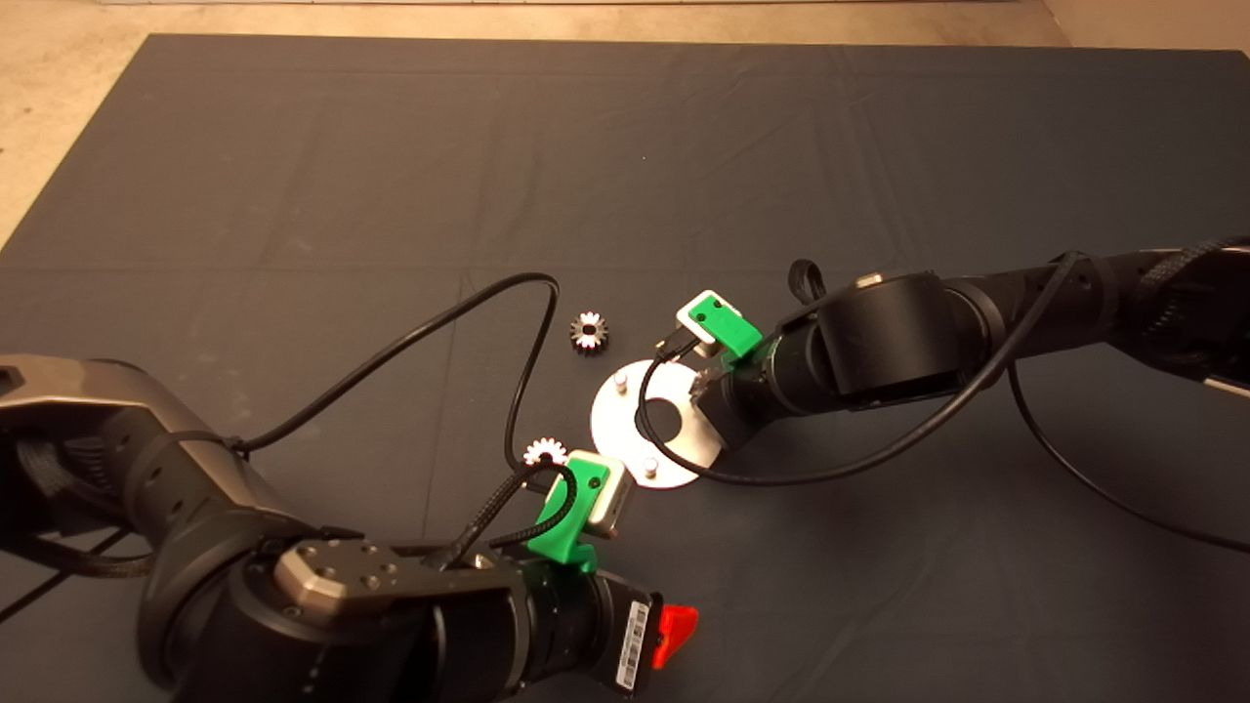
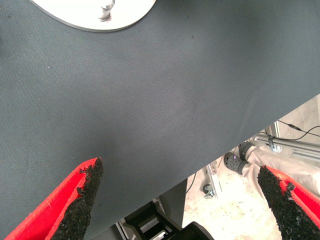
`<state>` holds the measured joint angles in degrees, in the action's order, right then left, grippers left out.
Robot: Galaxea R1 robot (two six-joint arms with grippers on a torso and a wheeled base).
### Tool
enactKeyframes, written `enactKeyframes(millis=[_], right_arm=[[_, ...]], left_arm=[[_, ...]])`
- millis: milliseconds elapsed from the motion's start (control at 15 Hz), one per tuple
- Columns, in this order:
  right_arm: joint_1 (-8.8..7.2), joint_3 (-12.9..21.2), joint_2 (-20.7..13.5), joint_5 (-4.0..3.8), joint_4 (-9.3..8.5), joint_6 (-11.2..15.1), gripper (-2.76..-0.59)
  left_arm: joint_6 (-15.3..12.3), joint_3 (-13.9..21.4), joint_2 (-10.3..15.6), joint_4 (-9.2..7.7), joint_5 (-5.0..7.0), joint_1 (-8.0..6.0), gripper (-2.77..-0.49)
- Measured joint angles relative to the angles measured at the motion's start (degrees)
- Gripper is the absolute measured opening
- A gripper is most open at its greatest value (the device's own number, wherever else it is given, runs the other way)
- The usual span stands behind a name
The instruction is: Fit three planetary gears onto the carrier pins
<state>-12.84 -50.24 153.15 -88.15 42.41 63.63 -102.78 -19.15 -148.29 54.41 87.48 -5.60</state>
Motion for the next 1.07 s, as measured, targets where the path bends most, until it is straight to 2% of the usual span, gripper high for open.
enactKeyframes(millis=[400, 600, 1067], right_arm=[[-0.02, 0.1, -1.28, 1.33, -0.02, -0.81, -2.56], [-0.03, 0.21, -1.97, 1.74, -0.02, -0.82, -2.56], [-0.02, 0.27, -2.22, 1.85, -0.02, -1.01, -2.56]], left_arm=[[-0.06, 0.0, -0.01, 0.55, 0.0, 0.0, -1.04], [-0.06, -0.05, 0.0, 0.74, 0.0, 0.01, -1.04], [-0.11, -0.27, -0.01, 1.05, 0.0, 0.0, -1.04]])
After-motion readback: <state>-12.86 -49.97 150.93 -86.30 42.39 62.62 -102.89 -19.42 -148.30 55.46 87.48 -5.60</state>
